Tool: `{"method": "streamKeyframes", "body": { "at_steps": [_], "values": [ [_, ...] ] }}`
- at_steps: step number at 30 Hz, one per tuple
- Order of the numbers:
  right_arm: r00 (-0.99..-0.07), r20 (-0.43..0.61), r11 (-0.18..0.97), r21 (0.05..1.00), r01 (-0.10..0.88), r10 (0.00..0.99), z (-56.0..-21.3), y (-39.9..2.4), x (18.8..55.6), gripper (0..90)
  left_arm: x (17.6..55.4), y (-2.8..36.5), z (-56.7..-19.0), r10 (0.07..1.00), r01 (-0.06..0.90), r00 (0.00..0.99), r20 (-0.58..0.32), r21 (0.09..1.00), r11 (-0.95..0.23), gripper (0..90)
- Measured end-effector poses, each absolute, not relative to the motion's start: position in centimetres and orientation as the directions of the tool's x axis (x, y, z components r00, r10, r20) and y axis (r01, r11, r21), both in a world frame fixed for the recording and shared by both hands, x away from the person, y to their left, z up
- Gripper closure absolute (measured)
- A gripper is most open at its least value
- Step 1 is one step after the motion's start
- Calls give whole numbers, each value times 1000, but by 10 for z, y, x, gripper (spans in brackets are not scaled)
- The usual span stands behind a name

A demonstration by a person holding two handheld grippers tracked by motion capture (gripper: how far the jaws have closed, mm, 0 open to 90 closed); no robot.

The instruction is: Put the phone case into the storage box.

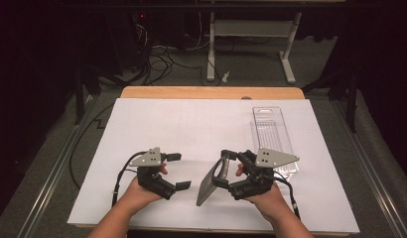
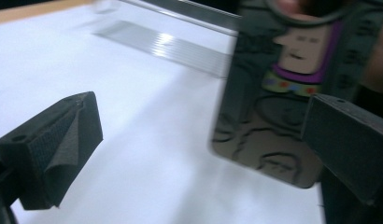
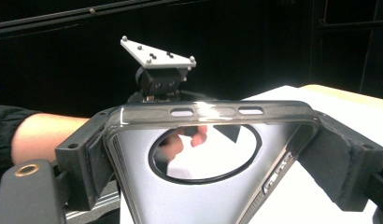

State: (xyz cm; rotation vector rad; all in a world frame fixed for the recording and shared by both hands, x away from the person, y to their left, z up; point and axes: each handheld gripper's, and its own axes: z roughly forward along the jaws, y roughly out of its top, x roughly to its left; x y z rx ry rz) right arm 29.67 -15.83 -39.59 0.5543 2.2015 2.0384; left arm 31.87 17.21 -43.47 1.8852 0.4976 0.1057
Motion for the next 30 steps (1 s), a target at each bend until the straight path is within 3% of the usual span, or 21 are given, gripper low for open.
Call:
{"method": "streamKeyframes", "body": {
  "at_steps": [2, 14, 30],
  "values": [
    [-927, 169, 46, 980, 195, 334, -395, -160, 296, 133, 318, 178, -436, 451, 313, 879, -153, 899, -305, 2],
    [-911, 132, 70, 983, 172, 391, -394, -164, 295, 133, 311, 195, -445, 604, 344, 791, -99, 889, -303, 2],
    [-882, 80, 100, 985, 142, 465, -395, -166, 293, 133, 310, 207, -445, 653, 342, 753, -87, 898, -275, 2]
  ]
}}
